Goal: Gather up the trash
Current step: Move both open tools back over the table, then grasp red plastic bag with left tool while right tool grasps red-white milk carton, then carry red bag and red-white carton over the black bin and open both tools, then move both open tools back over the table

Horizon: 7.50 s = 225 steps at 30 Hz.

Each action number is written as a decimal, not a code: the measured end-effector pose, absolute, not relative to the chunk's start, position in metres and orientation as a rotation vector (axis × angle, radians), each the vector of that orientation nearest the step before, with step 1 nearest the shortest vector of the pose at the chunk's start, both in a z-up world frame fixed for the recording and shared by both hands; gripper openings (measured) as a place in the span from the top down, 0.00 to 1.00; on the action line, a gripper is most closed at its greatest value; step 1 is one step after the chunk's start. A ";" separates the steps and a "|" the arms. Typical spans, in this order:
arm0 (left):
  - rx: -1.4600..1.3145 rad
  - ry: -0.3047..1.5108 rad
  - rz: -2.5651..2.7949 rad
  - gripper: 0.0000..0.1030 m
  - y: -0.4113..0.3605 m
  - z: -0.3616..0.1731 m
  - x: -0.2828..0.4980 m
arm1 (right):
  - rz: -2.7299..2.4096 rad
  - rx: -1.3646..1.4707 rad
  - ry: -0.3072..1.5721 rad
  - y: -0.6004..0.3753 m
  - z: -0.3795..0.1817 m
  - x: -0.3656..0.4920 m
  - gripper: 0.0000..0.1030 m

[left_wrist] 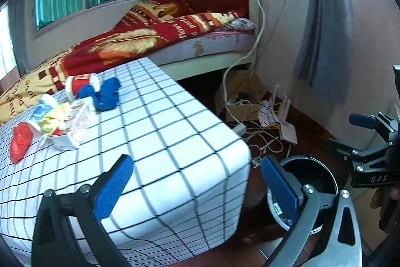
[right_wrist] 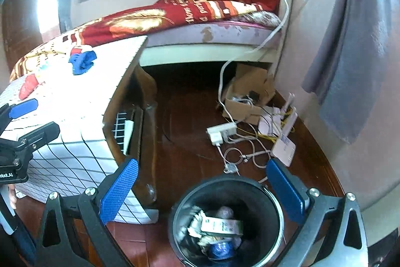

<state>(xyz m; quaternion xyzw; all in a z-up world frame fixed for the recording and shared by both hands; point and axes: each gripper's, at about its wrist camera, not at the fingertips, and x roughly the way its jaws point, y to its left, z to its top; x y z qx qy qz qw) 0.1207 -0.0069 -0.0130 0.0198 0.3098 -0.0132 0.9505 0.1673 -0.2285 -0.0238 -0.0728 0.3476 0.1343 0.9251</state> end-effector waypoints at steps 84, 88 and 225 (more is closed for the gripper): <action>-0.203 0.664 0.283 0.61 0.308 -0.014 0.094 | 0.711 -0.335 0.700 0.103 -0.003 0.204 0.49; -0.192 0.654 0.248 0.61 0.286 -0.009 0.087 | 0.711 -0.355 0.660 0.083 0.005 0.186 0.49; 0.101 0.788 -0.304 0.00 -0.097 -0.061 0.126 | 0.173 -0.162 0.904 -0.297 -0.079 0.143 0.00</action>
